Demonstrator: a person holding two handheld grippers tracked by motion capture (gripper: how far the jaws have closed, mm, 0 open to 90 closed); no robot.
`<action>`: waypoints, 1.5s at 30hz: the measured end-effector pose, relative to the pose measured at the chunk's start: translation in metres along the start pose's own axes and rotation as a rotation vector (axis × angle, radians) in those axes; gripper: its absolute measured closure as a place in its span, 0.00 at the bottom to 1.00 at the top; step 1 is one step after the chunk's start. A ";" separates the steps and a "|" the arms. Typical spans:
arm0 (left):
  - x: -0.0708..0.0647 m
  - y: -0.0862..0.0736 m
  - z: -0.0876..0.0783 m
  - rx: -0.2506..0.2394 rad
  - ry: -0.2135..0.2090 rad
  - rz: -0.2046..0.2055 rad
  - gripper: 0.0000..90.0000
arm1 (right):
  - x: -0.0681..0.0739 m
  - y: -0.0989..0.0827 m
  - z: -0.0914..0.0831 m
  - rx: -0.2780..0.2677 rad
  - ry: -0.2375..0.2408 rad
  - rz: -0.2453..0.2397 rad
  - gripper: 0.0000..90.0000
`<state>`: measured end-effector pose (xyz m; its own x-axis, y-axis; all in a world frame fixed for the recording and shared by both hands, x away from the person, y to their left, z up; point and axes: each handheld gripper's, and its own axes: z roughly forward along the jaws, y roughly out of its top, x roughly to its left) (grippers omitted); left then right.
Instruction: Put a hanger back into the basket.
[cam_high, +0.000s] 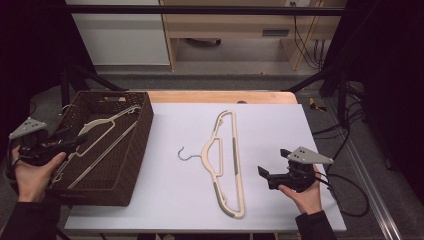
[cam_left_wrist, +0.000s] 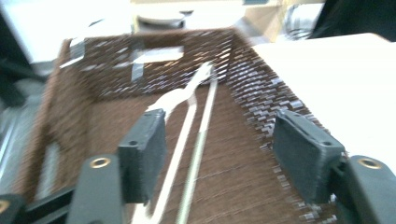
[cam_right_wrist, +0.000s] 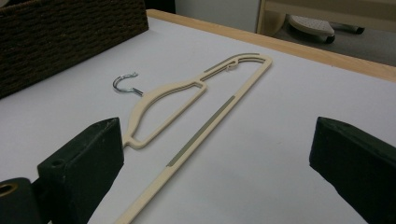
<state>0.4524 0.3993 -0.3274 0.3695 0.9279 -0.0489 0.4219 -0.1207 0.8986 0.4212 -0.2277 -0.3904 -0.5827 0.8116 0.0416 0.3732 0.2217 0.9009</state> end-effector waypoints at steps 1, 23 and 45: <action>-0.006 0.001 0.000 -0.015 -0.014 0.005 0.32 | 0.000 0.000 0.000 0.000 -0.001 -0.003 0.04; -0.126 -0.013 0.027 -0.081 -0.294 0.128 0.10 | 0.018 0.018 0.018 -0.007 0.029 0.005 0.03; -0.177 -0.053 0.063 0.046 -0.424 0.184 0.08 | 0.050 0.014 0.042 0.078 0.100 -0.012 0.08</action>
<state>0.4169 0.2196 -0.3944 0.7435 0.6647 -0.0731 0.3506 -0.2945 0.8890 0.4279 -0.1615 -0.3935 -0.6551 0.7515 0.0778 0.4190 0.2756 0.8652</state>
